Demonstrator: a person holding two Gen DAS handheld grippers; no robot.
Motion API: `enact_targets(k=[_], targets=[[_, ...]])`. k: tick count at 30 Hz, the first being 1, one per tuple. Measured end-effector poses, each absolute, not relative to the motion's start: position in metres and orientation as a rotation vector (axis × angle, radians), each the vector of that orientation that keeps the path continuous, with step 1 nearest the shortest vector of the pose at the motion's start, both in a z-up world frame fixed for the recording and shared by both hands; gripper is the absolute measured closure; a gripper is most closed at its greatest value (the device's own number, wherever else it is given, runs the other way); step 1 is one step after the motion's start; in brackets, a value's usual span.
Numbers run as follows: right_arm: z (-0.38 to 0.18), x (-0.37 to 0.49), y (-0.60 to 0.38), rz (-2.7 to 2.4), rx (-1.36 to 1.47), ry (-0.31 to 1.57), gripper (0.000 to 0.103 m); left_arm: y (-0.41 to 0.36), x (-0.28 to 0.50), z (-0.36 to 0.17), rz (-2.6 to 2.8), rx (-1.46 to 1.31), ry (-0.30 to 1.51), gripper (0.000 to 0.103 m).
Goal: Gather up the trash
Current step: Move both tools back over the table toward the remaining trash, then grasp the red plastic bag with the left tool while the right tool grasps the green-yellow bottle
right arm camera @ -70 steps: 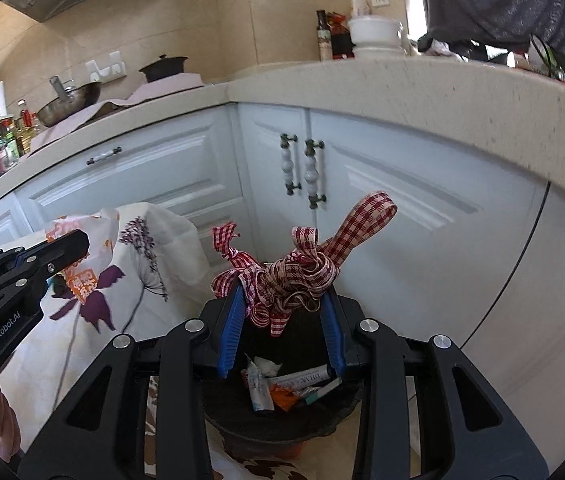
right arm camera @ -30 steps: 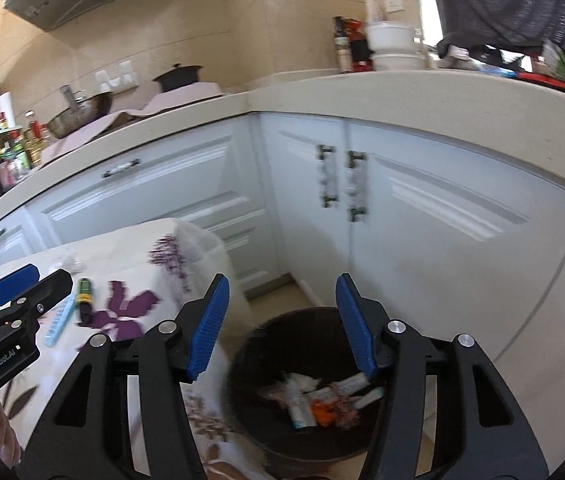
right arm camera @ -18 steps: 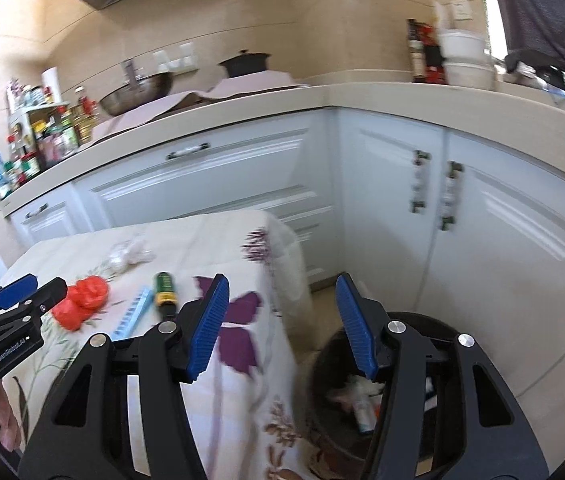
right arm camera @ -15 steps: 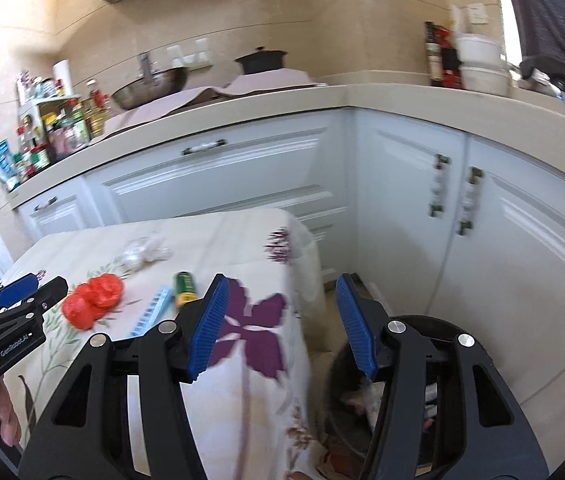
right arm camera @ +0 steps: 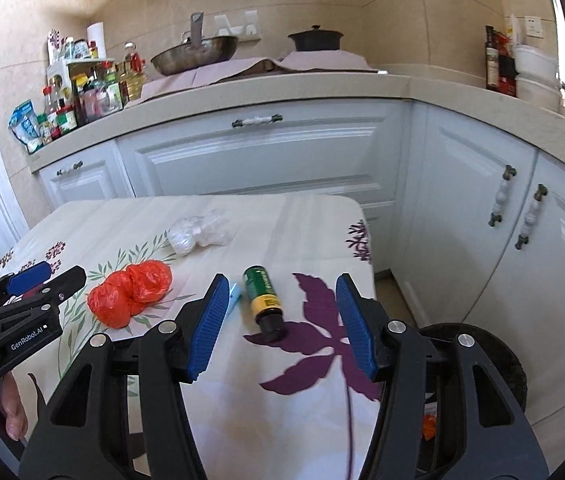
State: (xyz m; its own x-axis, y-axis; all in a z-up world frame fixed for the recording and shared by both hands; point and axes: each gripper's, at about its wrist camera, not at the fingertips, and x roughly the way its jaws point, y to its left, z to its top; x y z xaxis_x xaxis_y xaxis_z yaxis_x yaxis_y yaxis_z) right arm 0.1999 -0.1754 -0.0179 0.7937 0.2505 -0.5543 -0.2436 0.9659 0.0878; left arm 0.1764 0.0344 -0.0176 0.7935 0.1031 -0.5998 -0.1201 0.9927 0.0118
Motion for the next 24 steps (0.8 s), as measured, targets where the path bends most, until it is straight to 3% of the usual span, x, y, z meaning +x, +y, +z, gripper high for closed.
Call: enact_targets(k=[15,17,19,24], targets=[[-0.031,0.219,-0.159,0.285,-0.011,0.654,0.049,0.025,0.211,-0.041,0.010,0.025,0.743,0.037],[-0.032,0.220,-0.158,0.287,-0.015,0.662,0.049,0.023,0.212,-0.043,0.002,0.029,0.748,0.044],[-0.033,0.221,-0.156,0.289,-0.019,0.666,0.049,0.022,0.212,-0.046,-0.013,0.033,0.760,0.059],[-0.035,0.221,-0.154,0.292,-0.024,0.673,0.049,0.023,0.212,-0.047,-0.021,0.029,0.760,0.066]])
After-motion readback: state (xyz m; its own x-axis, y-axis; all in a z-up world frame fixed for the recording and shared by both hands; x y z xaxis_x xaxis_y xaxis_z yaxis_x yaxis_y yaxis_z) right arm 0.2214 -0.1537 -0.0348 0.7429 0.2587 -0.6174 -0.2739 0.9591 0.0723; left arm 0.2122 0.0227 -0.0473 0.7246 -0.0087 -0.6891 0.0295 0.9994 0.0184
